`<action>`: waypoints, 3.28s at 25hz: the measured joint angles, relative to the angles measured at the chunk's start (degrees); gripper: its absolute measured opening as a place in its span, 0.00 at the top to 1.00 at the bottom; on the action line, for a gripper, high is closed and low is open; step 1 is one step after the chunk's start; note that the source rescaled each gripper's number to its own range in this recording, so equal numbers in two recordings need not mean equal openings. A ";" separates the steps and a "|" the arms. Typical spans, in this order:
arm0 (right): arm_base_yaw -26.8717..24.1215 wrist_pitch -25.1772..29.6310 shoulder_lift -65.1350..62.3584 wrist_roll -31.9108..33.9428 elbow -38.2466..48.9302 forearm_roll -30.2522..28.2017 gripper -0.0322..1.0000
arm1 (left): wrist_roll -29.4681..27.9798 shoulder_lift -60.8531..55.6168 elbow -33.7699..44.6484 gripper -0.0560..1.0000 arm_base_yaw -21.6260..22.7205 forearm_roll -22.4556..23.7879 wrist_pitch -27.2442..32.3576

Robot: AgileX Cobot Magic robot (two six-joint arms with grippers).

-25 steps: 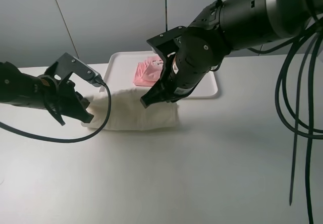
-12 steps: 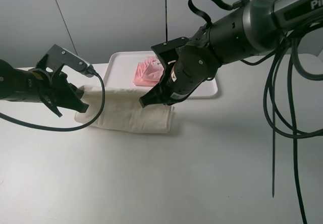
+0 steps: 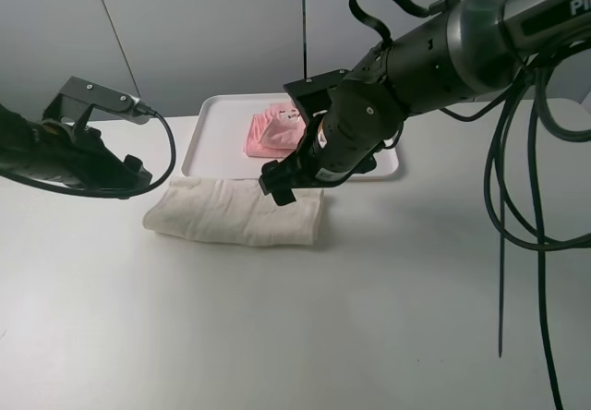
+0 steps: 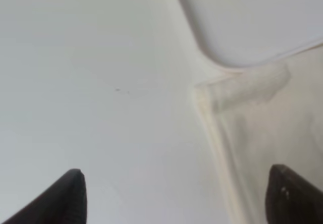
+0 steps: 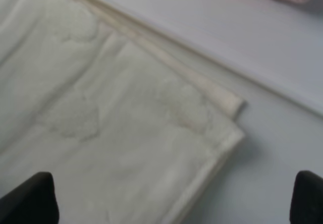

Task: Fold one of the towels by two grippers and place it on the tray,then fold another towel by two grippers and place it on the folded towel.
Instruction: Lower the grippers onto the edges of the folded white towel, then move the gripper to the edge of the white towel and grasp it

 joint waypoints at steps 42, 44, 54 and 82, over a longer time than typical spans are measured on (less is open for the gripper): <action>-2.22 26.51 6.97 -23.88 -16.05 22.19 0.00 | -31.64 26.29 -35.44 0.11 -1.07 16.60 48.08; -2.22 26.51 6.97 -23.99 -16.05 22.19 0.00 | -31.87 26.29 -35.56 0.11 -1.07 17.00 48.22; -2.22 26.51 6.97 -25.31 -16.05 21.11 0.00 | -32.20 26.32 -39.08 0.11 -1.07 18.11 50.73; -4.61 25.66 6.97 -24.61 -16.05 22.31 0.00 | -33.65 29.50 -39.98 0.11 -1.07 21.61 52.14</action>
